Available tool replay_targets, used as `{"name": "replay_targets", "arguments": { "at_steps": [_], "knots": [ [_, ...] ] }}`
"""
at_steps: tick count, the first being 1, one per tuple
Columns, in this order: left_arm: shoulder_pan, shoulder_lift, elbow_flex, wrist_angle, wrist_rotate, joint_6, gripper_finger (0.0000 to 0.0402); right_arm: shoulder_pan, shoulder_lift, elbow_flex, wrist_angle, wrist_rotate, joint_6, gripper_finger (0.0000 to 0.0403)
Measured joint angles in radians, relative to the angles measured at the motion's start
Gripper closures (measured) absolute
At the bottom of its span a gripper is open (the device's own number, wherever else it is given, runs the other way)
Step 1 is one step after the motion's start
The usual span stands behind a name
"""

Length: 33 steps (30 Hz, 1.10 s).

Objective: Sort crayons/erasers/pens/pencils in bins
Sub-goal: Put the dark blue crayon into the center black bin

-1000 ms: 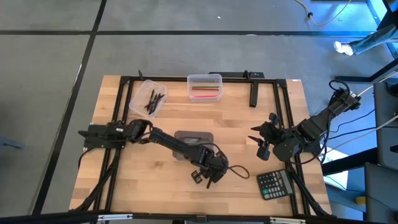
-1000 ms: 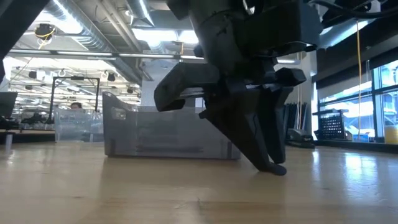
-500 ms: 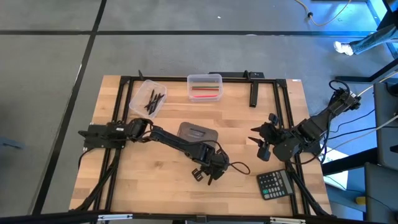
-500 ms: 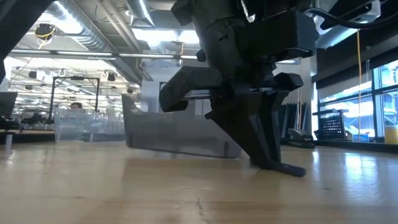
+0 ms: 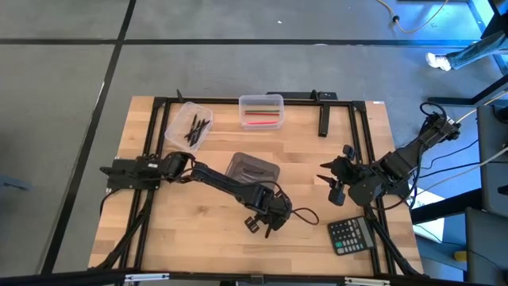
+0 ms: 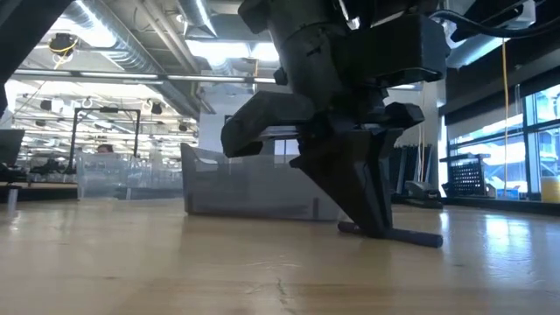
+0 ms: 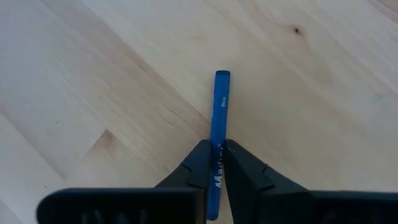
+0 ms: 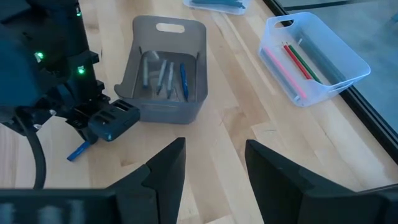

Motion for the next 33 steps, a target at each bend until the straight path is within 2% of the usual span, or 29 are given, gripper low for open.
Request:
{"name": "replay_targets", "arguments": {
  "at_steps": [7,12,15,21,28,31,33],
  "knots": [
    [-0.020,0.011,0.066,-0.017,-0.020,-0.126,0.0388,0.000,0.000,0.000,-0.003,0.000,0.000,0.0232],
    [-0.038,0.007,0.210,-0.124,-0.066,-0.155,0.0385,0.000,0.000,0.000,-0.005,0.000,0.003,0.0232],
    [-0.049,0.007,0.304,-0.229,-0.142,-0.153,0.0384,0.000,0.000,0.000,-0.008,0.000,0.003,0.0232],
    [-0.036,0.002,0.484,-0.559,-0.360,-0.186,0.0388,0.000,0.000,0.000,-0.008,-0.014,0.004,0.0232],
    [0.056,-0.072,0.437,-0.775,-0.450,-0.346,0.0388,0.000,0.000,0.000,-0.010,-0.024,0.008,0.0232],
    [0.108,-0.075,0.404,-0.768,-0.438,-0.385,0.0388,0.000,0.000,-0.001,-0.013,-0.025,0.008,0.0232],
    [0.134,-0.076,0.365,-0.724,-0.396,-0.373,0.0388,0.000,0.000,-0.001,-0.018,-0.026,0.011,0.0232]
  ]
}}
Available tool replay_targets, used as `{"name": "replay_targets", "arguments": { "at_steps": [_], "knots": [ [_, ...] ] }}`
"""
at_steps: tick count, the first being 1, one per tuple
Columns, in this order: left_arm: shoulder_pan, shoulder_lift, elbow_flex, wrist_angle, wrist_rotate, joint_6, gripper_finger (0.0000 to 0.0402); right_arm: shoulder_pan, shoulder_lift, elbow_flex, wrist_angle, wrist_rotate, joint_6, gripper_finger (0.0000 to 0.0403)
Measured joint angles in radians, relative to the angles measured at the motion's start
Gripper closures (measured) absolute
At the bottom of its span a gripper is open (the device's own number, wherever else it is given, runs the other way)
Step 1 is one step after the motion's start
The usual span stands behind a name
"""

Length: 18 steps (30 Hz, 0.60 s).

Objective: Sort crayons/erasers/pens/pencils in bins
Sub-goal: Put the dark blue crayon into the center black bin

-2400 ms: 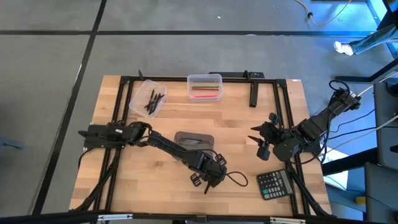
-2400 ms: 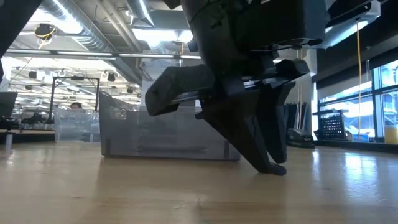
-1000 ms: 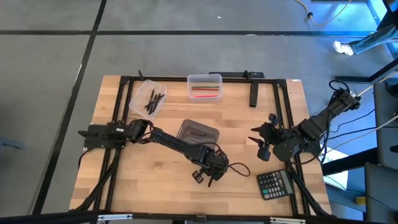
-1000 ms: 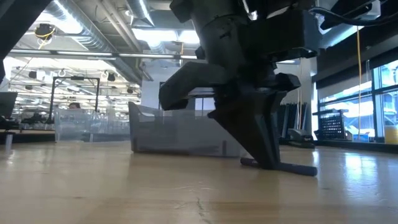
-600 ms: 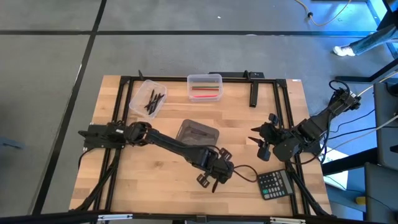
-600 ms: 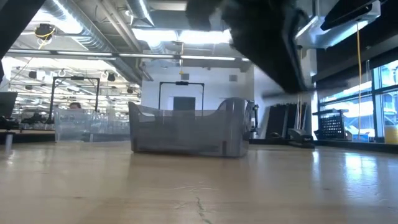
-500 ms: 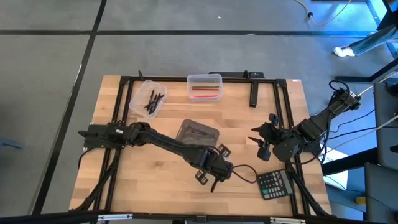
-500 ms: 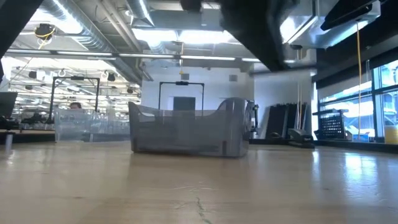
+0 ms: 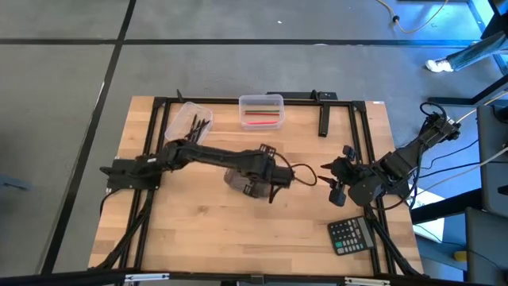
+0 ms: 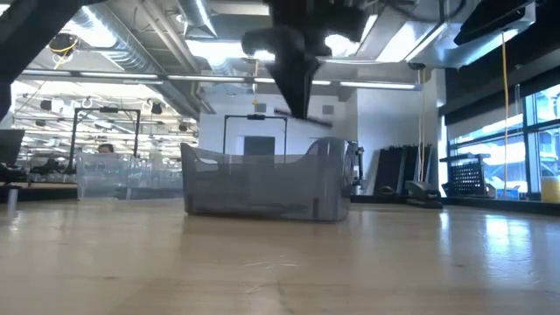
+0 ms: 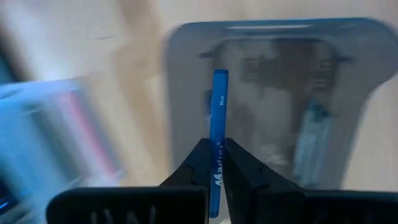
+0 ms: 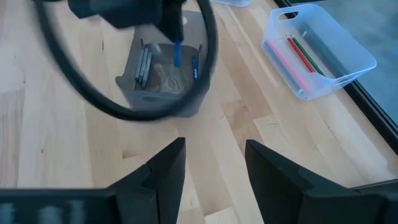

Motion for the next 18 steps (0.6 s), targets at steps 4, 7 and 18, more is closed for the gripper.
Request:
{"name": "replay_targets", "arguments": {
  "at_steps": [4,7,18],
  "knots": [
    [0.030,-0.001,-0.142,0.115,0.110,0.038,0.0388,0.008,0.000,0.000,-0.015,-0.008,0.005,0.0232],
    [0.052,0.000,-0.255,0.160,0.126,0.046,0.0388,0.020,0.000,0.000,-0.045,-0.009,0.031,0.0232],
    [0.089,-0.009,-0.471,0.264,0.174,0.045,0.0388,0.031,0.000,0.000,-0.082,0.003,0.076,0.0232]
  ]
}}
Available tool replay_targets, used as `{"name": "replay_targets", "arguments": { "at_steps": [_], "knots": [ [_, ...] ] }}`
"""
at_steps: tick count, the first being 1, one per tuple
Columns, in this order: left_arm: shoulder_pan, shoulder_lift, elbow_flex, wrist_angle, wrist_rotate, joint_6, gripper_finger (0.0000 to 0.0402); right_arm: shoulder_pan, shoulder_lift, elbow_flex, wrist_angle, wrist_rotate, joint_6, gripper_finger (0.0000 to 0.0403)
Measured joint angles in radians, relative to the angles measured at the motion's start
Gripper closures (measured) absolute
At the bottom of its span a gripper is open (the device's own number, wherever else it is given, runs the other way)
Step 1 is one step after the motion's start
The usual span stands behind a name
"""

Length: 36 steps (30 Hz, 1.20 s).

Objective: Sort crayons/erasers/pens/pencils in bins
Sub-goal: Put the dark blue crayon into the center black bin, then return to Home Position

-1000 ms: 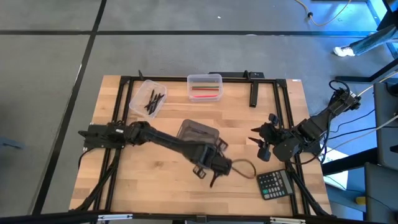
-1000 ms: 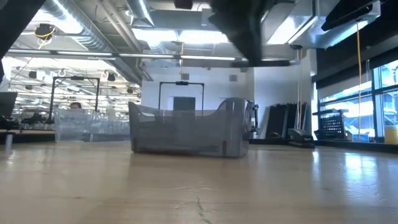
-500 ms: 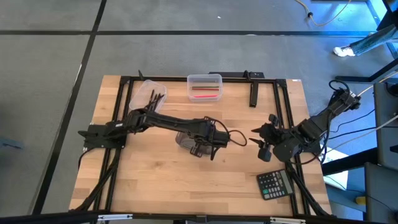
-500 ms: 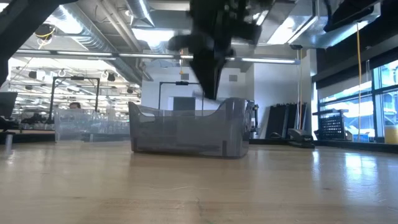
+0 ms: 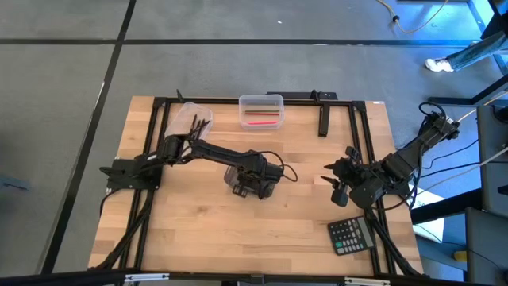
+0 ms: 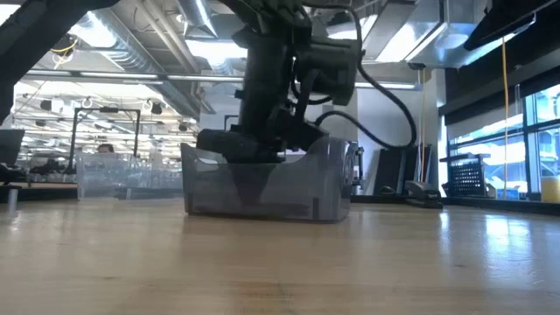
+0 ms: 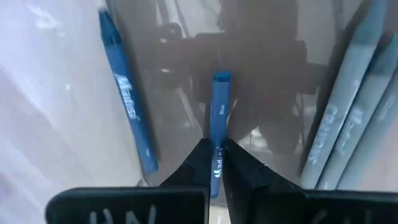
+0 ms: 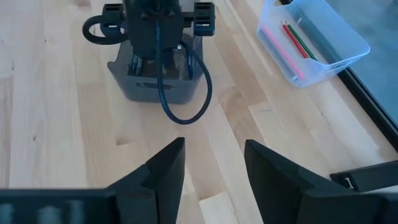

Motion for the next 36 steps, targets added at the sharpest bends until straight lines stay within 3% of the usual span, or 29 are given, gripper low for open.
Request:
{"name": "replay_targets", "arguments": {
  "at_steps": [8,14,20,24,32,36],
  "knots": [
    [-0.005,-0.015,0.005,0.047,0.022,-0.046,0.0374,0.000,0.000,0.000,0.000,0.008,0.024,0.0232],
    [-0.008,-0.129,-0.022,0.063,0.037,-0.057,0.0337,0.000,0.000,0.000,0.000,0.008,0.028,0.0232],
    [0.026,-0.307,-0.256,0.246,0.025,-0.110,0.0302,0.024,0.000,0.000,0.003,0.010,0.028,0.0232],
    [0.036,-0.449,-0.416,0.367,0.018,-0.154,0.0297,0.049,0.000,0.000,0.002,0.076,0.018,0.0232],
    [0.025,-0.847,-0.805,0.981,0.025,-0.185,0.0298,0.069,-0.001,-0.013,0.079,0.370,-0.045,0.0232],
    [0.024,-0.999,-0.986,1.226,0.026,-0.191,0.0298,0.048,0.000,-0.078,0.260,0.370,-0.203,0.0232]
  ]
}}
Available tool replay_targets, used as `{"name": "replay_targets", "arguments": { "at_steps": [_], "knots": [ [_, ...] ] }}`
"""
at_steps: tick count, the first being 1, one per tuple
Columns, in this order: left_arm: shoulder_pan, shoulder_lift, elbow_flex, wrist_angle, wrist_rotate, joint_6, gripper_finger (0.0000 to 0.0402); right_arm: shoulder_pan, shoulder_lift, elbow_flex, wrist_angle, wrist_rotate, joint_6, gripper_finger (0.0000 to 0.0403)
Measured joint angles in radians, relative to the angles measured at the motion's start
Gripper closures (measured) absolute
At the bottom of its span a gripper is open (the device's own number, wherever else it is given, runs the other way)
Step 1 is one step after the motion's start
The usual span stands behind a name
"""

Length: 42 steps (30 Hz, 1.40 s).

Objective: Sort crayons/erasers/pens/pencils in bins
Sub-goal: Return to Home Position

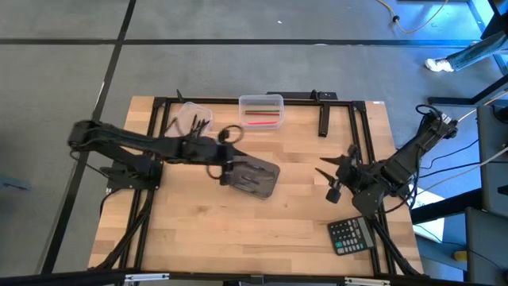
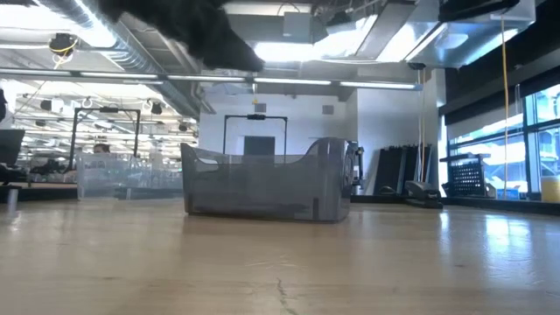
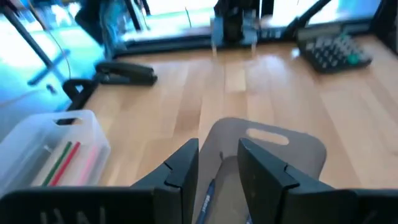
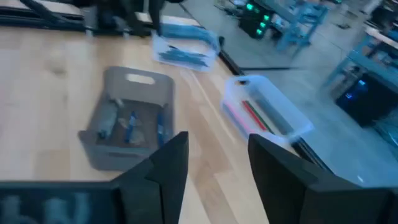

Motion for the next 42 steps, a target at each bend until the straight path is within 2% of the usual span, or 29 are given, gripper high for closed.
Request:
{"name": "replay_targets", "arguments": {
  "at_steps": [3,7,9,11,14,21,30,36,42],
  "knots": [
    [-0.004,-0.096,-0.105,0.090,-0.001,-0.008,0.0298,-0.079,0.000,-0.066,0.295,-0.121,-0.218,0.0232],
    [-0.017,-0.239,-0.189,0.110,-0.028,-0.004,0.0298,-0.181,0.000,-0.193,0.809,-0.428,-0.523,0.0232],
    [-0.025,-0.318,-0.223,0.111,-0.047,0.000,0.0298,-0.214,0.000,-0.248,0.971,-0.532,-0.614,0.0232],
    [-0.031,-0.399,-0.257,0.113,-0.060,0.005,0.0298,-0.238,-0.011,-0.283,1.053,-0.590,-0.673,0.0232],
    [-0.033,-0.515,-0.324,0.144,-0.061,0.022,0.0298,-0.274,-0.055,-0.304,1.071,-0.631,-0.715,0.0232],
    [0.007,-0.702,-0.531,0.362,-0.062,0.027,0.0298,-0.361,-0.261,-0.355,1.056,-0.733,-0.765,0.0232],
    [0.014,-0.822,-0.606,0.332,-0.051,-0.019,0.0299,-0.487,-0.501,-0.466,0.935,-0.843,-0.700,0.0232],
    [0.010,-0.894,-0.662,0.319,-0.050,-0.020,0.0299,-0.494,-0.616,-0.546,0.933,-0.887,-0.665,0.0232],
    [0.010,-0.956,-0.739,0.334,-0.050,-0.025,0.0299,-0.494,-0.699,-0.577,0.913,-0.888,-0.662,0.0232]
  ]
}}
